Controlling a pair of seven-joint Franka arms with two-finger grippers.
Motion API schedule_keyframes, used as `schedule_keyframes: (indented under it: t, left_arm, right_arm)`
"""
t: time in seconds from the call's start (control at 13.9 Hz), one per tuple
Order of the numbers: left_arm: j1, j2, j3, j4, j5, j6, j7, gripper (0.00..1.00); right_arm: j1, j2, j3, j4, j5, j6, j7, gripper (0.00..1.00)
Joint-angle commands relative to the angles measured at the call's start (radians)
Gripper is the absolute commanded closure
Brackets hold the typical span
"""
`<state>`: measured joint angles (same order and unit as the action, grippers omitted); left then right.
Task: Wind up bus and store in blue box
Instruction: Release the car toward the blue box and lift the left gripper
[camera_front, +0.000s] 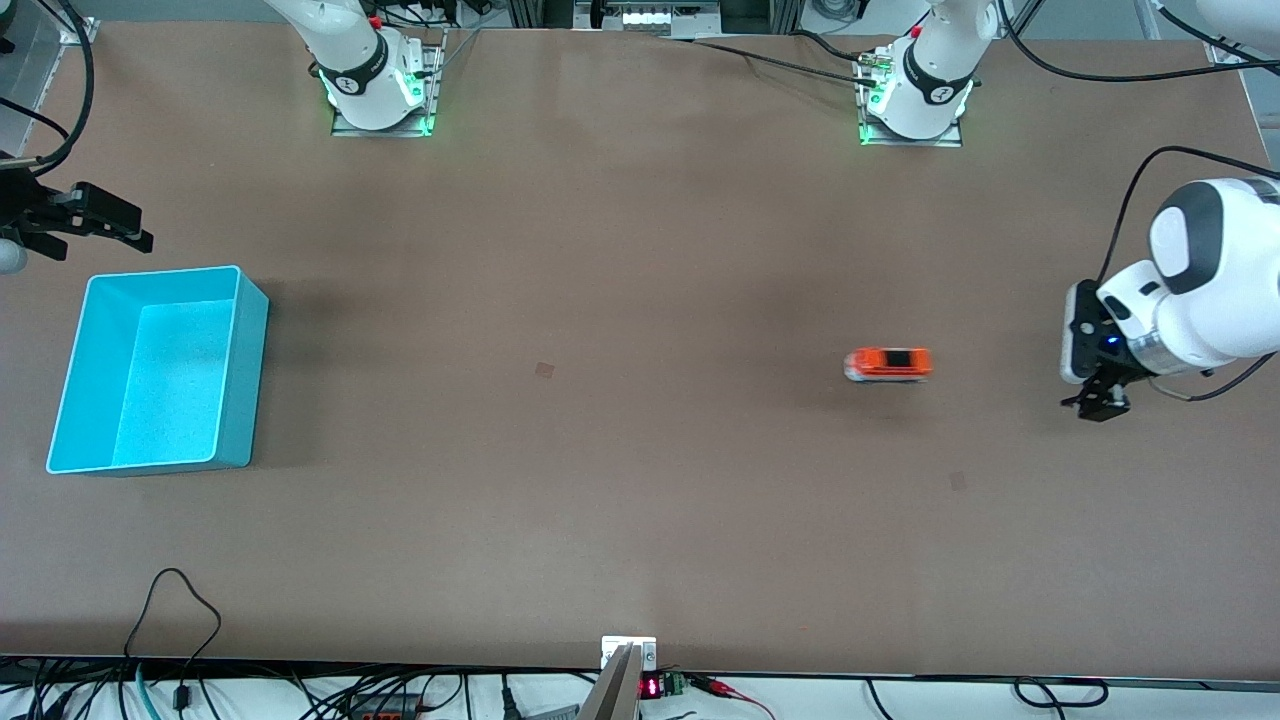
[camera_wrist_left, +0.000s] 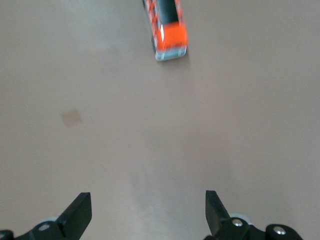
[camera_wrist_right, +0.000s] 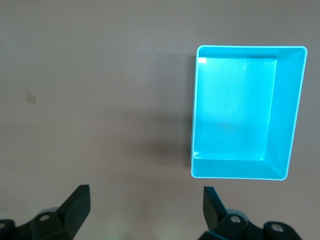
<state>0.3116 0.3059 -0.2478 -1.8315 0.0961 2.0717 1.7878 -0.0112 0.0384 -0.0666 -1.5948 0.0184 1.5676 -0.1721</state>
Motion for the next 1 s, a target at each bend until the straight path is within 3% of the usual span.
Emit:
schedule_keyframes:
  t: [0.0, 0.65, 0.93]
  left_arm:
    - [-0.057, -0.002, 0.005, 0.055, -0.018, -0.022, -0.112, 0.00]
    - [-0.219, -0.031, 0.007, 0.060, -0.029, -0.013, -0.728, 0.00]
    - [-0.226, -0.050, 0.018, 0.098, -0.019, -0.009, -1.011, 0.00]
  right_arm:
    - [-0.006, 0.012, 0.004, 0.009, 0.002, -0.004, -0.007, 0.00]
    - [-0.006, 0.041, 0.004, 0.009, -0.011, -0.011, -0.010, 0.00]
    - [-0.007, 0.060, 0.004, 0.009, -0.011, -0.011, -0.012, 0.00]
